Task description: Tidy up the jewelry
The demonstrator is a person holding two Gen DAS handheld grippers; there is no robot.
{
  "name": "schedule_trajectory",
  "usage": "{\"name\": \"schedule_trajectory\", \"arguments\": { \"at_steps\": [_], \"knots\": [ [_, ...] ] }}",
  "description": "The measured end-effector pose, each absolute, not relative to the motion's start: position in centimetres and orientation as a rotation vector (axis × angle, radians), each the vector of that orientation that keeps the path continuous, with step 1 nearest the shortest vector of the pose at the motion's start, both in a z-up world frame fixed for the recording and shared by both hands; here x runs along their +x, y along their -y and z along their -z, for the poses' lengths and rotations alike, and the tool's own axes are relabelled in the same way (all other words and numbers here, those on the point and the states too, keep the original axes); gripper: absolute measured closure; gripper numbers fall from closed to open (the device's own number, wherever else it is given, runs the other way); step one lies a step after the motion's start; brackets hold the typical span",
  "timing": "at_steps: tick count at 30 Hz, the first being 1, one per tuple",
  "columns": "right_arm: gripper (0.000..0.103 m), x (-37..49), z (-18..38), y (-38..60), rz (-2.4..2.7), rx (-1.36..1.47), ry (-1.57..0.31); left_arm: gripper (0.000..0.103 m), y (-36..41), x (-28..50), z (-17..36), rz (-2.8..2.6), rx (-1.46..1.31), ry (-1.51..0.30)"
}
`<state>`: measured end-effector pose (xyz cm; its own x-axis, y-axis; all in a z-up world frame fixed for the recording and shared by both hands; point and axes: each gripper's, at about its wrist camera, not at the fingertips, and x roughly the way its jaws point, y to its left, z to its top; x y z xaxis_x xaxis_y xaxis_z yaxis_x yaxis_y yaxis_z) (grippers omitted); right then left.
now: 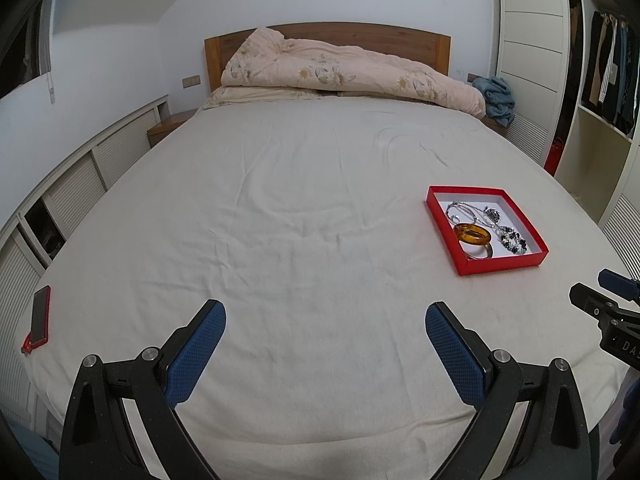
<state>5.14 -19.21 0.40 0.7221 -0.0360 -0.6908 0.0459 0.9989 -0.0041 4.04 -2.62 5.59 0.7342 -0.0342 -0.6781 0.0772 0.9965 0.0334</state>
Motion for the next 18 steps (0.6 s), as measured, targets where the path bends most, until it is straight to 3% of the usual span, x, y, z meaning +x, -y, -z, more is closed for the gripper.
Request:
{"name": "schedule_trajectory", "arguments": {
  "at_steps": [18],
  "knots": [
    [0.038, 5.09, -0.09, 19.47, 0.058, 0.012, -0.774, 0.004, 2.49, 4.02, -4.7, 0.056, 0.062, -0.746]
  ]
}}
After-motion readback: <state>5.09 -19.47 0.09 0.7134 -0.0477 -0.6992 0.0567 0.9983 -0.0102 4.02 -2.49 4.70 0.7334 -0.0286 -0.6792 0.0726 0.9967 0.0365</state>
